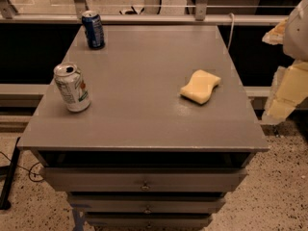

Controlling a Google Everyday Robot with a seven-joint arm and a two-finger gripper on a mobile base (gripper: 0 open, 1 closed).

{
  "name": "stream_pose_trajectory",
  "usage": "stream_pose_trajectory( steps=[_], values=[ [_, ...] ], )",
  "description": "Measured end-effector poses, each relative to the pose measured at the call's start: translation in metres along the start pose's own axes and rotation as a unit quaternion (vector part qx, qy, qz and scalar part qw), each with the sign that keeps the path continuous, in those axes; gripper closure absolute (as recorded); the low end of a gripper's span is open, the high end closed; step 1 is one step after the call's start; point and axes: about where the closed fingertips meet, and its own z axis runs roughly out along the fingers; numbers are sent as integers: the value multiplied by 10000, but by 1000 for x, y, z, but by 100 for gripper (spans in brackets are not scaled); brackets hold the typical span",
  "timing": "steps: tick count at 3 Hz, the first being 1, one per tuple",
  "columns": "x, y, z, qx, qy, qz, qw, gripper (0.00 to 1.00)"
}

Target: Knock 7up can over

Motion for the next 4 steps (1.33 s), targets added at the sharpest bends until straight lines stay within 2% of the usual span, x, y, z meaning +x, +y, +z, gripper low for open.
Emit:
stream_pose_trajectory(
  steps=[1, 2, 3, 4],
  values=[
    [0, 0, 0, 1, -1, 0, 10000, 0],
    [-18, 1, 14, -154, -429, 8, 9990, 0],
    [-65, 0, 47, -464, -1368, -52, 9895, 0],
    [-133, 5, 76, -756, -2509, -202, 9649, 0]
  ],
)
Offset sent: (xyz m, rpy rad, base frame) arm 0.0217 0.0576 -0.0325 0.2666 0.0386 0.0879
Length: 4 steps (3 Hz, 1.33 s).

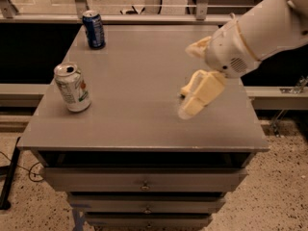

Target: Knock 7up can over

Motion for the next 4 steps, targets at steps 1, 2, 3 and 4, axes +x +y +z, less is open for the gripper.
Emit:
stream_pose_trajectory(
  steps=[1, 2, 3, 4],
  values=[
    [-51, 6, 46, -250, -999, -84, 9946, 0],
    [-72, 8, 48, -245, -1239, -97, 9919, 0],
    [-70, 8, 48, -247, -1206, -103, 9923, 0],
    [-73, 7, 49, -218, -1355, -41, 9905, 0]
  ],
)
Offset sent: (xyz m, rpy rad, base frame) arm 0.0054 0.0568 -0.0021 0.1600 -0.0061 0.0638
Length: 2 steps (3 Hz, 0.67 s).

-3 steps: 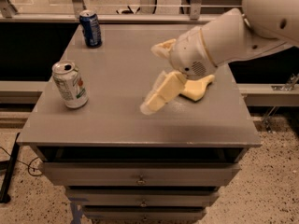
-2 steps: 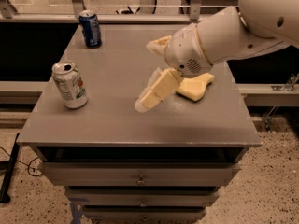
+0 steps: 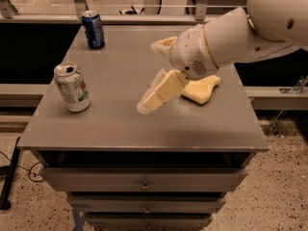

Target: Knock 7up can over

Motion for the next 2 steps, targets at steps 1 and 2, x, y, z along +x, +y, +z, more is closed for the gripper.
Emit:
stream_pose_trajectory(
  steps=[1, 2],
  values=[
    [-11, -4, 32, -40, -505, -16, 9987, 0],
    [-33, -15, 73, -77, -1080, -68, 9941, 0]
  ],
)
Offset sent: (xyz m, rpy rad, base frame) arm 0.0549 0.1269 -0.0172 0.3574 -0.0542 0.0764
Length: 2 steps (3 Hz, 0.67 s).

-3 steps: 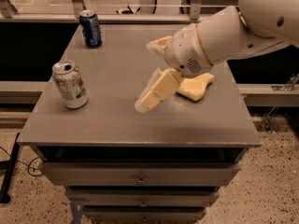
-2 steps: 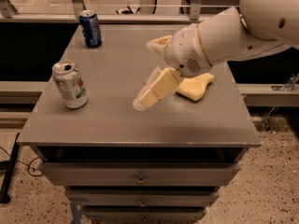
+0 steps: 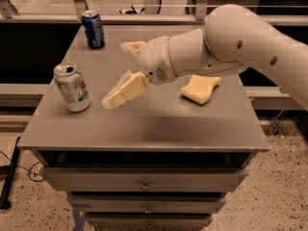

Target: Knock 7up can over

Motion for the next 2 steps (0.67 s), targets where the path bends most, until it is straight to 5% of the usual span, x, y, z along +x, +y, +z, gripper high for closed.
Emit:
stream_pose_trajectory(
  steps=[2],
  values=[
    [-10, -13, 83, -156, -728, 11, 9972, 0]
  ],
)
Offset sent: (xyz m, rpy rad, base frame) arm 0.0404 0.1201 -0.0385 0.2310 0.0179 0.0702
